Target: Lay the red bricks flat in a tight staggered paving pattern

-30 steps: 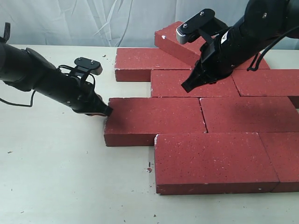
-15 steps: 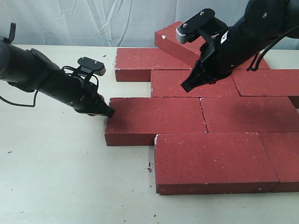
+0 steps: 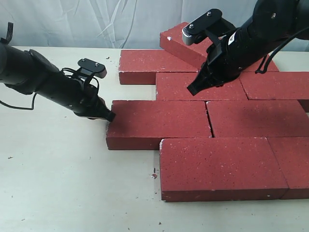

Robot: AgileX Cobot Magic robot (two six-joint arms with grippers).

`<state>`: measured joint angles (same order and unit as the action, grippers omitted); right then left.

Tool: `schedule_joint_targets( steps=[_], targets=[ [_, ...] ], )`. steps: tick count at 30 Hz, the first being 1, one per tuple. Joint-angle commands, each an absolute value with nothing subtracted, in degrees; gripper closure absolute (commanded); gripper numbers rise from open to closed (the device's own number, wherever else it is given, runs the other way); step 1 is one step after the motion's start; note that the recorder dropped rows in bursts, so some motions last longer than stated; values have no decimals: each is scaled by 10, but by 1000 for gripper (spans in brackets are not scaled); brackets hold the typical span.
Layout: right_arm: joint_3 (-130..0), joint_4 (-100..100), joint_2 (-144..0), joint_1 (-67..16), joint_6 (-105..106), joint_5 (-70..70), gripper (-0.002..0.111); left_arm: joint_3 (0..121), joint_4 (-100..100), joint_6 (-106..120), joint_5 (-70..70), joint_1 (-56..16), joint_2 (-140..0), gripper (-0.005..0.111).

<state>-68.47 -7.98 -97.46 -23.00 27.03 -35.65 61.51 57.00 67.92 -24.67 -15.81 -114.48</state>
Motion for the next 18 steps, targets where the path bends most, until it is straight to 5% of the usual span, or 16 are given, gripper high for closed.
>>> schedule_joint_targets(
  steps=[1, 18],
  targets=[
    [-682, -80, -970, -226, 270, -352, 109, 618, 553, 677, -261, -149, -1147, 107],
    [-682, -80, -970, -226, 270, -346, 109, 629, 526, 672, -309, -149, -1147, 107]
  ],
)
